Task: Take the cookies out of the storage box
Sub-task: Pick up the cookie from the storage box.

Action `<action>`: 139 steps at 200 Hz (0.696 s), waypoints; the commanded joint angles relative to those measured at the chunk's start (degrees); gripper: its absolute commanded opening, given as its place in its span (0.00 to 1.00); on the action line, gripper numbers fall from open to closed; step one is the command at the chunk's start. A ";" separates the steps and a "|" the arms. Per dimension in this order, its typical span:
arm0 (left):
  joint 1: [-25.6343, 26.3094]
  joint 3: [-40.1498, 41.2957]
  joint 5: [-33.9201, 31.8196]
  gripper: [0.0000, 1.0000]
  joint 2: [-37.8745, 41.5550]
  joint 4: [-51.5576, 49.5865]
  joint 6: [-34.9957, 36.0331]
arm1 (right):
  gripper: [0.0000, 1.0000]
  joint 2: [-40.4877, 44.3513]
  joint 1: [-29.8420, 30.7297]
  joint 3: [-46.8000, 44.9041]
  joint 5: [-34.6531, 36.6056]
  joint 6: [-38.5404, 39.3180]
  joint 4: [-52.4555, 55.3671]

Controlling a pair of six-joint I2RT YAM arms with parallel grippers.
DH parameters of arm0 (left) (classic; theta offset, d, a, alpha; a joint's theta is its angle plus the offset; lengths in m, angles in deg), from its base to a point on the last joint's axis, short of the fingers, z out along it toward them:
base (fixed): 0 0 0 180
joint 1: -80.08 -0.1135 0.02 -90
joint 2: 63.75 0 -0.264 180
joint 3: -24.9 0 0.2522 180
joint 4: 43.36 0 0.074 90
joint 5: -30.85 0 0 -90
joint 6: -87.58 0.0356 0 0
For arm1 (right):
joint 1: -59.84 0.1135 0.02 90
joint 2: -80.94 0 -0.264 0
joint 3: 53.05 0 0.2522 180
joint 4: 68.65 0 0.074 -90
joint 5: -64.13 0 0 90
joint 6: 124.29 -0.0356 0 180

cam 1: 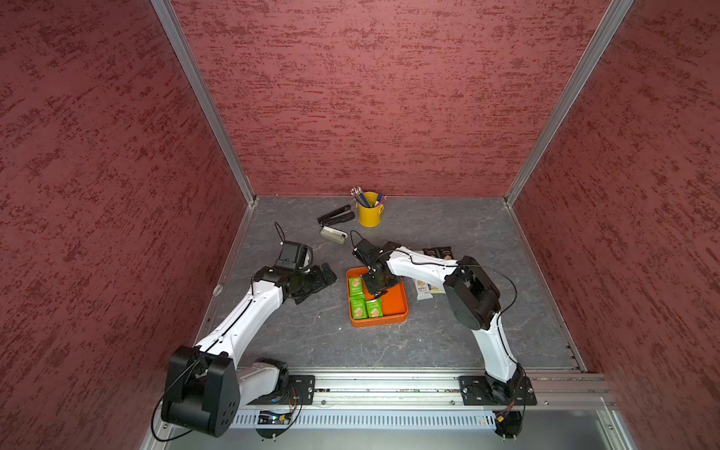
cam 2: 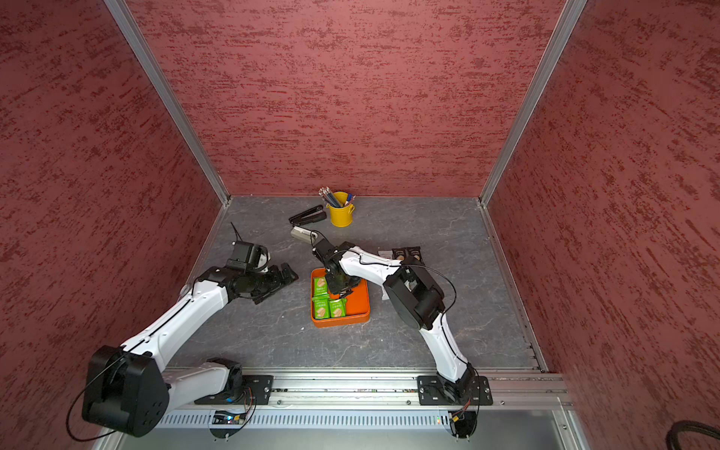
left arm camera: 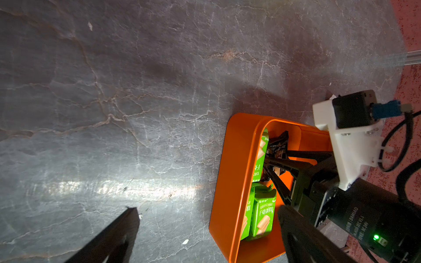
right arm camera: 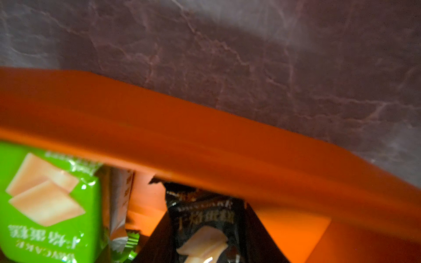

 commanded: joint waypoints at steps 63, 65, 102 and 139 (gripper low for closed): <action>0.41 -6.95 1.94 1.00 -4.18 -3.16 2.02 | 0.37 15.57 0.33 -3.87 -1.79 -6.06 0.39; 0.53 -7.11 1.86 1.00 -4.32 -3.12 1.92 | 0.37 15.90 0.26 -3.96 -1.66 -6.02 0.47; 6.30 -10.07 -2.16 1.00 -7.36 -1.76 -2.17 | 0.36 22.53 -2.54 -8.67 -0.81 -3.61 3.18; 13.47 -14.60 -5.55 1.00 -11.44 -2.47 -7.70 | 0.36 28.23 -9.20 -15.72 -1.42 -0.50 4.53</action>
